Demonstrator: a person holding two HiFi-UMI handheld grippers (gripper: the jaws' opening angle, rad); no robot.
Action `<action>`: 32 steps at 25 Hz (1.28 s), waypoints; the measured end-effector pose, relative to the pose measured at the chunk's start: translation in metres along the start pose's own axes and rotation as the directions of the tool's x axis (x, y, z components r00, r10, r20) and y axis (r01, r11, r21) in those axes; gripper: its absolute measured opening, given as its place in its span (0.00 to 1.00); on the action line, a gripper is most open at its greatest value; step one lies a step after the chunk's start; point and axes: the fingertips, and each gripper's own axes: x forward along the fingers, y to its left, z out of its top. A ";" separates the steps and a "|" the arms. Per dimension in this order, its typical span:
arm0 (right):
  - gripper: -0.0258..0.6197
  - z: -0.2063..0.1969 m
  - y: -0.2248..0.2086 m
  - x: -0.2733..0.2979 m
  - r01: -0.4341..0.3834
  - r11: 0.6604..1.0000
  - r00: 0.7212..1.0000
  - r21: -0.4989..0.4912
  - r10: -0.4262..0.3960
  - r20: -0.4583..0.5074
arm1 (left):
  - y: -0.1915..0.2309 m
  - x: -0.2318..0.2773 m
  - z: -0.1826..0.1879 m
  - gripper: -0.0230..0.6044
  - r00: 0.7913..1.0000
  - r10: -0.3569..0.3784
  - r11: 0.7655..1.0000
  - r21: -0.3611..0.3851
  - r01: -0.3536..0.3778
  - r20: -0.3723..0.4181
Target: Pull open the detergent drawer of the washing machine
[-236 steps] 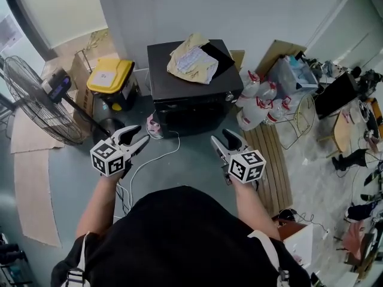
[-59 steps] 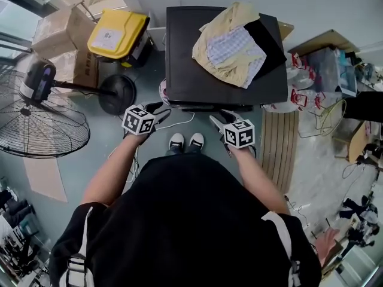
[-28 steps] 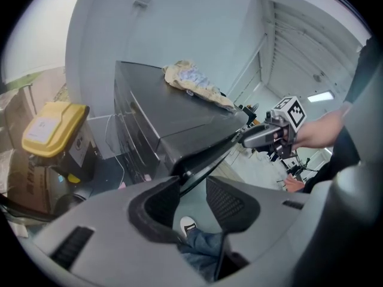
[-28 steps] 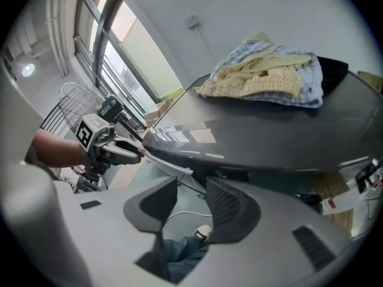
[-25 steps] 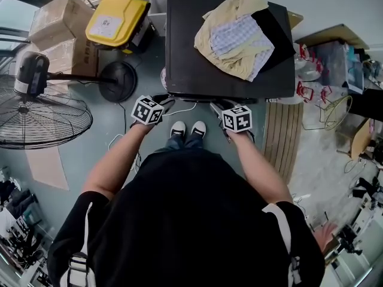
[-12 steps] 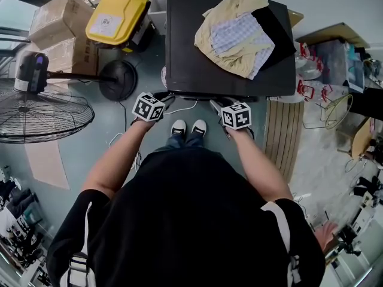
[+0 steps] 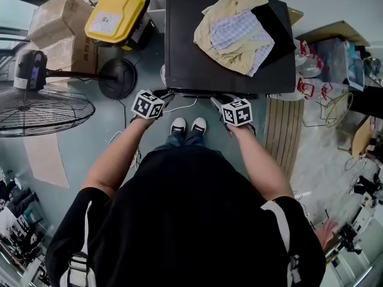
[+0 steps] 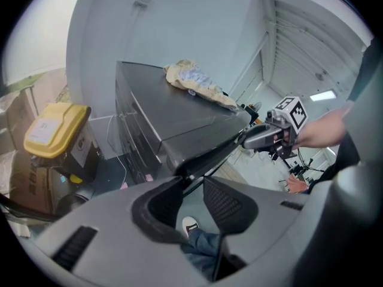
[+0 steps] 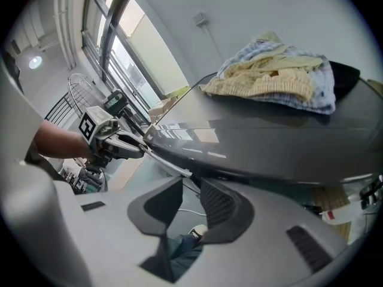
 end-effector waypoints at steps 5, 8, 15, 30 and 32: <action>0.16 0.000 0.000 0.000 -0.019 1.000 1.000 -0.013 0.018 -0.011 | 0.000 0.000 0.000 0.21 1.000 0.016 1.000 0.022 -0.015 -0.007; 0.16 -0.004 0.001 -0.001 -0.027 1.000 1.000 -0.014 0.027 -0.016 | -0.002 -0.001 -0.002 0.20 1.000 0.012 1.000 0.025 -0.011 -0.010; 0.15 -0.016 0.009 -0.007 -0.055 0.998 0.998 -0.010 0.054 -0.023 | -0.012 -0.003 -0.014 0.20 1.000 -0.007 1.000 0.018 0.007 -0.015; 0.15 -0.059 0.027 -0.022 -0.067 0.998 0.996 -0.010 0.067 -0.057 | -0.045 -0.011 -0.050 0.20 0.998 -0.043 0.999 -0.005 0.043 -0.035; 0.15 -0.065 0.030 -0.025 -0.072 0.997 0.996 -0.010 0.071 -0.061 | -0.050 -0.013 -0.055 0.20 0.998 -0.049 0.999 -0.006 0.049 -0.041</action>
